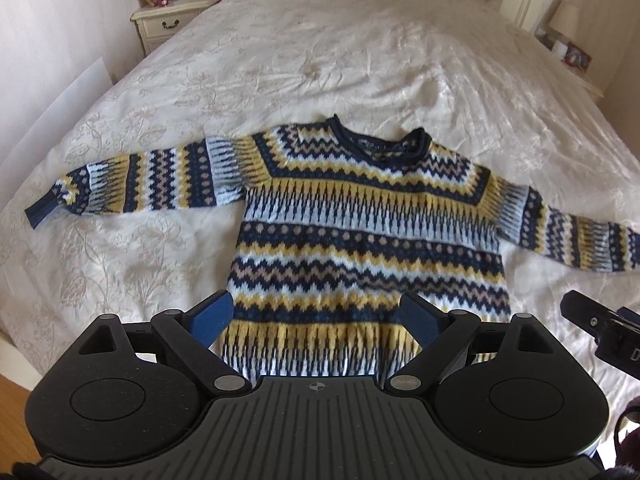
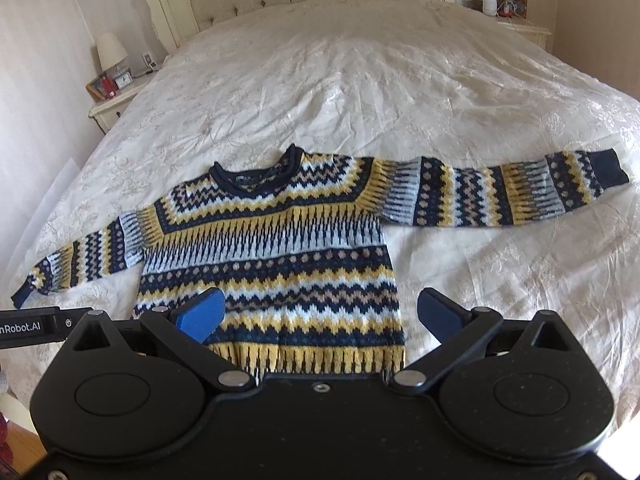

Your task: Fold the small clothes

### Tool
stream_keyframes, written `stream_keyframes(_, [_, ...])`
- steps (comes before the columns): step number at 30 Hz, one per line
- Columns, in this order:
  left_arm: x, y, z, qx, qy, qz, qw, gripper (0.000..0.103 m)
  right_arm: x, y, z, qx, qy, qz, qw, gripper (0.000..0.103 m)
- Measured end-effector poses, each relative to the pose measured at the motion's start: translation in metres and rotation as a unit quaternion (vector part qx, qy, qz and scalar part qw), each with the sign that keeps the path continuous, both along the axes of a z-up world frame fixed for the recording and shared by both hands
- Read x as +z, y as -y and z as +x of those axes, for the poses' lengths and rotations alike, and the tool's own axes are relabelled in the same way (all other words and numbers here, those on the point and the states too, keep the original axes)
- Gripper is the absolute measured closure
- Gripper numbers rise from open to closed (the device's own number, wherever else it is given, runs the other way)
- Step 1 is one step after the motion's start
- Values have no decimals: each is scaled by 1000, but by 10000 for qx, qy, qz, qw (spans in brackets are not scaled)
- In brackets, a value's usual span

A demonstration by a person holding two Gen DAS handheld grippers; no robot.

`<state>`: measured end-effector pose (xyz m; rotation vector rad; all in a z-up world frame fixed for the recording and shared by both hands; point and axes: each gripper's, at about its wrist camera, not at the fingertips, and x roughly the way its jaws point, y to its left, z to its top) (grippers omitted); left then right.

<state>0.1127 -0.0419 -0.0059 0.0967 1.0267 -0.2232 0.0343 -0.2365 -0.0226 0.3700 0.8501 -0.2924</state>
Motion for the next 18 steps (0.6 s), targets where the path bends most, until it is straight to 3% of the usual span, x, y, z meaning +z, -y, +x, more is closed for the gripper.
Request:
stream_keyframes(9, [7, 6, 52, -271, 444, -408, 9978, 12, 26, -6, 36, -159, 1061, -819, 9908, 1])
stream_keyframes(14, [2, 10, 72, -627, 542, -428, 9956, 12, 30, -1, 58, -425, 1186, -825, 9886, 1])
stream_keyframes(18, [-1, 6, 84, -838, 644, -675, 9921, 12, 25, 4, 71, -609, 1163, -725, 9887, 1])
